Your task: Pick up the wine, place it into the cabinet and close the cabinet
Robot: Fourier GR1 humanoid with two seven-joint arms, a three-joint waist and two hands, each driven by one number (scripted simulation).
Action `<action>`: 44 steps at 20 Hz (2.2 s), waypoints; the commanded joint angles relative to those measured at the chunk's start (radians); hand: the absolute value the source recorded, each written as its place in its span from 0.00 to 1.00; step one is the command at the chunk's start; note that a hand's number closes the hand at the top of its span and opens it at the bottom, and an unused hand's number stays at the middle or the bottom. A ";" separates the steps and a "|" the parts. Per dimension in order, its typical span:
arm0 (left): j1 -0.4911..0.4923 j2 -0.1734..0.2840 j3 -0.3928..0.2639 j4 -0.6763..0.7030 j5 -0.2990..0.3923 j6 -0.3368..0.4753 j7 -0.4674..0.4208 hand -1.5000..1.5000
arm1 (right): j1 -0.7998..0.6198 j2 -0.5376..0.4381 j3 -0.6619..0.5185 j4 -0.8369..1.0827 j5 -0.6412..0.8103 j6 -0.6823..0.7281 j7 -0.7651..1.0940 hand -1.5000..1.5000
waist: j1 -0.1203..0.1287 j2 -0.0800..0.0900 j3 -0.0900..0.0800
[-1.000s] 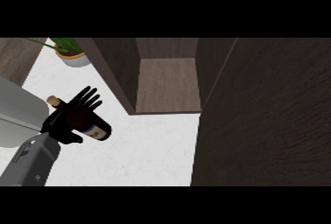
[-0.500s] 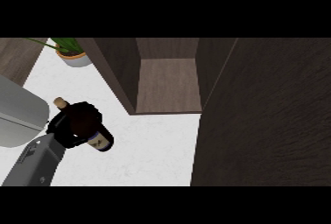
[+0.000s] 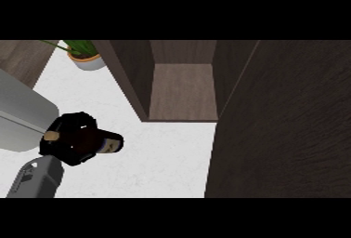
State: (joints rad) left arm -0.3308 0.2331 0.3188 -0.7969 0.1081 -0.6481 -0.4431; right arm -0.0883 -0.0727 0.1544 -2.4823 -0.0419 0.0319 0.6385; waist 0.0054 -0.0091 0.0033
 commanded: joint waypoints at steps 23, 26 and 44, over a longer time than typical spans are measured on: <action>0.349 -0.232 -0.241 -1.012 0.085 0.410 0.336 1.00 | -0.009 -0.005 -0.068 -0.061 -0.078 0.021 0.056 0.00 | -0.001 0.005 -0.002; 0.381 -0.233 -0.351 -0.999 0.023 0.481 0.286 1.00 | -0.008 0.004 -0.057 -0.092 -0.081 0.016 0.075 0.00 | -0.005 0.007 -0.003; 0.037 -0.233 -0.711 -1.000 0.061 0.985 0.517 1.00 | 0.013 -0.009 -0.121 -0.086 -0.141 0.064 0.061 0.00 | -0.011 0.008 -0.003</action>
State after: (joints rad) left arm -0.2631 0.0003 -0.3474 -1.8097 0.1687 0.2654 0.0676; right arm -0.0724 -0.0625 0.0801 -2.4867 -0.0741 0.0882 0.6482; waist -0.0087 -0.0015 0.0004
